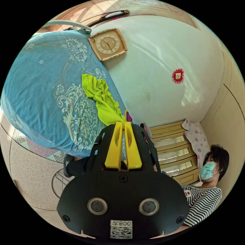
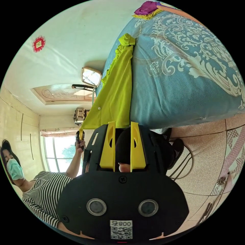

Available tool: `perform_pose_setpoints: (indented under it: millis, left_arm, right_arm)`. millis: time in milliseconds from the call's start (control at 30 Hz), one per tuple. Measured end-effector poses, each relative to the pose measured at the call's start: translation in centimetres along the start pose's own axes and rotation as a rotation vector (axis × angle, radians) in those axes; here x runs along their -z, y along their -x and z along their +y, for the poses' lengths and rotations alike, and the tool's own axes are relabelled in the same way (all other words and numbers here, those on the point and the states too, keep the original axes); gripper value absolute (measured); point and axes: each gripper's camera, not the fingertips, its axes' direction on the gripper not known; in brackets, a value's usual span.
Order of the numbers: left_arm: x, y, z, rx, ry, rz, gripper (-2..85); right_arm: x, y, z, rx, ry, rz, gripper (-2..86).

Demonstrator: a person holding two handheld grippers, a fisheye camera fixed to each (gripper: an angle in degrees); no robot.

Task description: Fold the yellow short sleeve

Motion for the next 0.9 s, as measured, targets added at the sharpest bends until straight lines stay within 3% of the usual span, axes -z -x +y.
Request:
perform_pose_setpoints:
  millis: [133,567,767,900]
  left_arm:
    - [2.1,1.7,1.1,0.051,-0.108,0.022,0.7]
    - [2.5,3.7,4.4,0.039,-0.082,0.033,0.5]
    - [2.2,4.9,6.0,0.059,-0.064,0.031,0.6]
    - [1.9,5.3,7.0,0.066,-0.056,0.044,0.6]
  right_arm:
    - [-2.1,2.6,-1.0,0.059,0.049,0.095,9.5]
    - [-13.2,8.1,-2.6,0.138,0.221,0.419,9.2]
    - [-16.5,8.7,-2.9,0.115,0.264,0.552,4.0]
    - [-15.9,8.5,-3.2,0.118,0.307,0.5,0.6]
